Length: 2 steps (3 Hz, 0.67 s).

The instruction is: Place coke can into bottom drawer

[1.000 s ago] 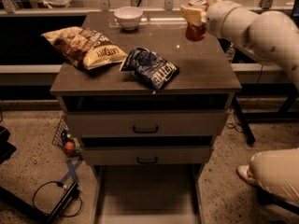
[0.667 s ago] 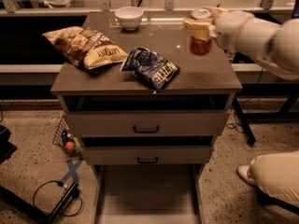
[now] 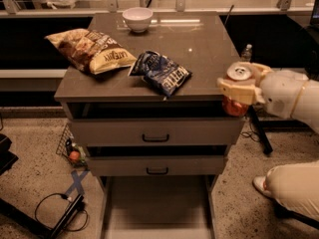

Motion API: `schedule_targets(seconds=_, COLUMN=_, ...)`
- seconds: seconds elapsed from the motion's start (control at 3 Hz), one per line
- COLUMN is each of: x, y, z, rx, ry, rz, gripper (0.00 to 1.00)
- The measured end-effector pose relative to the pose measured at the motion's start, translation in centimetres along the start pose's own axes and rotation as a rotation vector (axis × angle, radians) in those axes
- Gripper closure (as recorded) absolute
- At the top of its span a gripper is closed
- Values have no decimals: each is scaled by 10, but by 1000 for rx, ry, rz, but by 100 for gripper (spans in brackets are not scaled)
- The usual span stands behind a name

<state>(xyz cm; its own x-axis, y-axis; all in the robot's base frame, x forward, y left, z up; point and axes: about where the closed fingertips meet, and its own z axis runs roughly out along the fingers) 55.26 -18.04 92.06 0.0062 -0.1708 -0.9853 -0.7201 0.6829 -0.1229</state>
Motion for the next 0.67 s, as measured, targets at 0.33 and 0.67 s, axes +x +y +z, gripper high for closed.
schedule_targets(seconds=0.33, x=52, y=22, z=-7, rx=-34, ry=-30, rz=61, gripper=100)
schedule_targets(seconds=0.67, x=104, y=33, z=2, rx=-60, ry=-49, rz=127, gripper=100)
